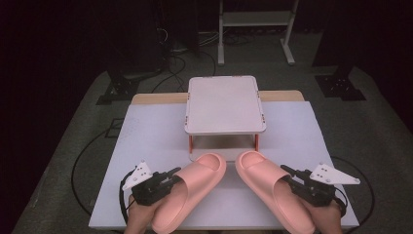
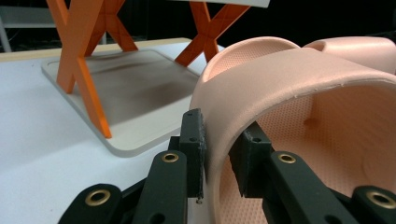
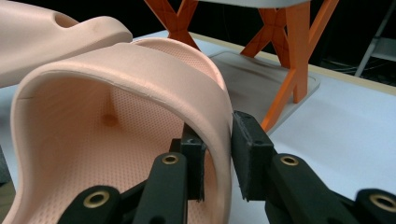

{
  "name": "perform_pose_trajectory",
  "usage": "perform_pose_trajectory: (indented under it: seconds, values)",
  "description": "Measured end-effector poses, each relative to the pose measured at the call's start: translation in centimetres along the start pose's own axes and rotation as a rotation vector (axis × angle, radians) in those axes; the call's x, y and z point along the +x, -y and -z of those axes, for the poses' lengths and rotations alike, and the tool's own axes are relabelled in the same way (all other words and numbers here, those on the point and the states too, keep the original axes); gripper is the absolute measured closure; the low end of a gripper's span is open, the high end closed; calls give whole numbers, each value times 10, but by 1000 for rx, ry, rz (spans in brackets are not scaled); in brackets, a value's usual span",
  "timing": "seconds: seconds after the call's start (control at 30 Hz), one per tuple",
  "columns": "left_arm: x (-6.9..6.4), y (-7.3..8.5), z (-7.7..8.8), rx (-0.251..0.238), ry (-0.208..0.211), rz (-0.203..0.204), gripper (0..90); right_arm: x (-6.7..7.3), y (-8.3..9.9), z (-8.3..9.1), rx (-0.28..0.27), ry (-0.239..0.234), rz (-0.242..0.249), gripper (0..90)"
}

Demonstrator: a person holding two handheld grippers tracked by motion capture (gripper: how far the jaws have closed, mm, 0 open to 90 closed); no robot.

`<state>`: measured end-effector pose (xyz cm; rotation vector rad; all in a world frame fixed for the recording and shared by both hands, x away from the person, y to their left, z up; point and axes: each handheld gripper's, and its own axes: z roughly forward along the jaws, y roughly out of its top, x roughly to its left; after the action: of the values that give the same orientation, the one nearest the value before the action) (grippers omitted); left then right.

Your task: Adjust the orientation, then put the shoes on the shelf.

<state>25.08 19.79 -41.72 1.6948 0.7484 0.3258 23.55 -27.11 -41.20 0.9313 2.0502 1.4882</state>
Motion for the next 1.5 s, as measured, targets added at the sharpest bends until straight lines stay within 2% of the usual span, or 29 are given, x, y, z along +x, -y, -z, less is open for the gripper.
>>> perform_pose_trajectory:
  seconds: [0.43, 0.83, 0.93, 1.1, 1.5]
  values:
    - [-3, -23, 6, -30, 34, -31, 756, 5, -24, 12, -23, 9, 20, 757]
    - [-3, -41, 10, -46, 39, -42, 755, 6, -43, 16, -53, -2, 43, 761]
    - [-5, -47, 12, -45, 40, -61, 756, 7, -48, 17, -64, -9, 46, 762]
    - [-7, -54, 12, -56, 45, -68, 756, 8, -56, 18, -71, -10, 55, 762]
    - [-8, -79, 8, -67, 47, -96, 756, 8, -77, 20, -92, 8, 72, 762]
